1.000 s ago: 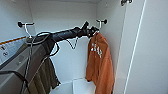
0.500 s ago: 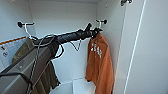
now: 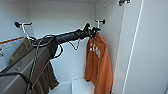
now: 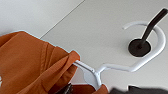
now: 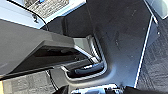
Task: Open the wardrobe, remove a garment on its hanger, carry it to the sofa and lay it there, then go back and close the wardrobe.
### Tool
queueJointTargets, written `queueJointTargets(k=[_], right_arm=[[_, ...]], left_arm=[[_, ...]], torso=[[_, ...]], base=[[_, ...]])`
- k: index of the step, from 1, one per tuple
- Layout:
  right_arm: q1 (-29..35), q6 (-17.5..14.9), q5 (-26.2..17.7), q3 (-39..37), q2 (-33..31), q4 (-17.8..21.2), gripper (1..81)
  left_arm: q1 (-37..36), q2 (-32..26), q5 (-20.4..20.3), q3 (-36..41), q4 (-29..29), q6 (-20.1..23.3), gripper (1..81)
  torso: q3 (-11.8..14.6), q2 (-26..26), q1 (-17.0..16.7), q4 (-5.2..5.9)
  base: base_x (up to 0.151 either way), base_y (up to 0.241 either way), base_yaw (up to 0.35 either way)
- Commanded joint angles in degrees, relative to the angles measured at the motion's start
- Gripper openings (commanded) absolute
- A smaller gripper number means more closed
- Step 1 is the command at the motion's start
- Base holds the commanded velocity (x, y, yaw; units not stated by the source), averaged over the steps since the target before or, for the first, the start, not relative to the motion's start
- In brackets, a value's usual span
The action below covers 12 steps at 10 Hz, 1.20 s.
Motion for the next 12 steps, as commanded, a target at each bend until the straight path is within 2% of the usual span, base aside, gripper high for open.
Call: queueJointTargets(k=[1,4,6,8,12], right_arm=[[2.1,0.2,-2.0,0.2,0.3,0.0,81.1],[1.6,0.2,-2.0,0.2,0.7,-0.2,81.1],[1.6,0.2,-2.0,0.2,1.2,0.1,81.1],[1.7,0.2,-2.0,0.2,1.7,0.1,81.1],[1.6,0.2,-2.0,0.2,2.4,0.0,81.1]], left_arm=[[-11.4,0.3,-1.9,-0.9,1.4,-0.1,81.1],[-11.1,1.4,-3.0,-3.1,4.2,-0.1,81.1],[-9.8,3.3,-5.9,-6.5,7.7,-0.1,81.1],[-9.5,5.3,-7.1,-8.8,9.8,-0.1,81.1],[-9.5,7.4,-8.5,-9.8,11.9,-0.1,81.1]], torso=[[0.0,0.0,0.0,0.06],[0.0,0.0,0.0,-0.26],[0.0,0.0,0.0,-0.26],[0.0,0.0,0.0,-0.26],[0.0,0.0,0.0,-0.26]], base=[[0.000,0.000,0.000],[0.000,0.000,0.000],[0.000,0.000,0.000],[0.000,0.000,0.000],[0.000,0.000,0.000]])
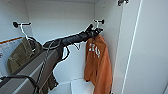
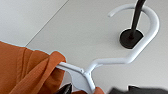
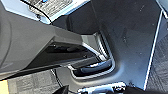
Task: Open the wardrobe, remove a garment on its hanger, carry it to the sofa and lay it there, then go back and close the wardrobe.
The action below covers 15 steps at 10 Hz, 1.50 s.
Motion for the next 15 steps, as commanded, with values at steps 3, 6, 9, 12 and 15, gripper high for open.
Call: queueJointTargets(k=[3,6,9,12,15], right_arm=[[2.0,0.1,-1.9,0.4,0.6,0.0,81.1],[2.3,0.1,-1.9,0.6,0.8,0.0,81.1],[2.4,0.1,-1.9,0.7,1.1,0.0,81.1],[2.2,0.1,-1.8,0.7,1.3,-0.1,81.1],[2.3,0.1,-1.8,0.4,1.3,-0.2,81.1]], left_arm=[[-11.5,2.4,-2.3,-1.5,3.9,-0.1,81.1],[-11.6,2.4,-2.5,-2.5,7.1,-0.2,81.1],[-11.6,2.4,-2.7,-1.5,9.5,-0.2,81.1],[-11.6,2.4,-3.7,1.1,10.3,-0.2,1.0],[-13.4,0.5,-4.8,7.4,9.8,-0.5,1.0]], torso=[[0.0,0.0,0.0,0.00],[0.0,0.0,0.0,0.00],[0.0,0.0,0.0,0.00],[0.0,0.0,0.0,0.00],[0.0,0.0,0.0,0.00]], base=[[0.000,0.000,0.000],[0.000,0.000,0.000],[0.000,0.000,0.000],[0.000,0.000,0.000],[0.000,0.000,0.000]])
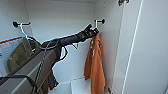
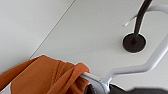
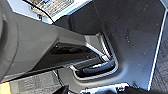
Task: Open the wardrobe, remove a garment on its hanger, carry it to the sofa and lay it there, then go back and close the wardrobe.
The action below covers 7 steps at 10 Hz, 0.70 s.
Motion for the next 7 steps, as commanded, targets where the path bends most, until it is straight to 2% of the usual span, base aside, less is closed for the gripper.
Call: queueJointTargets(k=[1,4,6,7], right_arm=[[2.2,-0.1,-1.8,0.4,0.6,-0.4,81.1],[3.1,0.0,-1.7,0.4,-1.0,-0.2,81.1],[4.2,0.0,-1.7,0.5,-2.4,0.0,81.1],[4.2,0.0,-1.7,0.4,-2.5,0.0,81.1]], left_arm=[[-14.9,-0.2,-5.0,8.1,1.6,1.3,1.0],[-16.5,-6.1,-4.5,17.7,1.4,0.9,1.0],[-17.1,-8.8,-4.3,20.3,1.4,0.8,1.0],[-17.7,-9.5,-4.1,20.3,1.4,0.4,1.0]], torso=[[0.0,0.0,0.0,0.00],[0.0,0.0,0.1,0.00],[0.0,0.1,0.1,5.31],[-0.1,0.1,0.1,6.18]], base=[[0.000,0.000,0.000],[0.000,0.000,0.000],[0.000,0.000,0.000],[0.000,0.000,0.000]])
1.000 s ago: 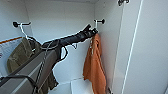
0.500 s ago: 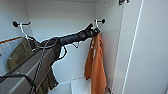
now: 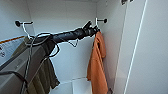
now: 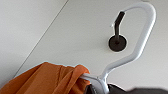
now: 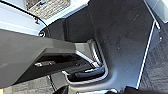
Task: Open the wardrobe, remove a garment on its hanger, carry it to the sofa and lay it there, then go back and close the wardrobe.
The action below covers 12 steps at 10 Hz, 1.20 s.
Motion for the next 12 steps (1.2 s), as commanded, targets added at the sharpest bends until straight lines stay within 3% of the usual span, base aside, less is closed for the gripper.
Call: queueJointTargets(k=[1,2,3,4,6,8,9,10,11,12], right_arm=[[2.8,0.1,-1.9,0.3,-0.2,-0.1,81.1],[2.9,0.1,-1.8,0.3,-0.1,-0.1,81.1],[2.8,0.1,-1.8,0.3,0.0,-0.2,81.1],[2.8,0.1,-1.8,0.4,0.0,-0.3,81.1],[3.0,0.1,-1.8,0.3,0.0,-0.6,81.1],[3.0,-0.3,-1.8,0.4,0.0,-0.7,81.1],[3.1,-0.4,-1.8,0.5,0.1,-0.7,81.1],[3.2,-0.4,-1.8,0.5,0.1,-0.7,81.1],[3.3,-0.4,-1.8,0.5,0.1,-0.7,81.1],[3.4,-0.4,-1.8,0.4,0.1,-0.6,81.1]], left_arm=[[-14.8,-0.8,-8.3,2.8,1.9,1.2,1.0],[-15.0,-0.6,-8.3,2.3,1.8,1.2,1.0],[-15.1,-0.5,-8.3,1.7,1.9,1.2,1.0],[-15.1,-0.7,-8.3,1.9,1.9,1.2,1.0],[-15.1,-2.4,-8.3,3.7,1.9,1.2,1.0],[-15.1,-5.2,-8.1,7.6,2.1,1.2,1.0],[-15.1,-6.3,-7.1,9.2,2.3,1.2,1.0],[-15.1,-7.2,-5.7,10.9,2.5,1.2,1.0],[-15.1,-7.9,-5.7,12.0,2.5,1.2,1.0],[-15.1,-8.1,-5.6,12.1,2.5,1.2,1.0]], torso=[[0.0,0.0,0.0,4.64],[0.0,0.0,0.0,1.71],[0.0,0.0,0.0,3.24],[0.0,0.0,-0.1,4.05],[0.0,0.0,0.0,4.15],[0.0,0.0,-0.1,7.39],[0.0,0.0,0.0,8.10],[0.0,0.0,0.0,9.84],[0.0,0.0,-0.1,12.31],[0.0,0.0,-0.1,8.96]], base=[[0.000,0.000,0.000],[0.000,0.000,0.000],[0.000,0.000,0.000],[0.000,0.000,0.000],[0.000,0.000,0.000],[0.000,0.000,0.000],[0.000,0.000,0.000],[0.000,0.000,0.000],[0.000,0.000,0.000],[0.000,0.000,0.000]])
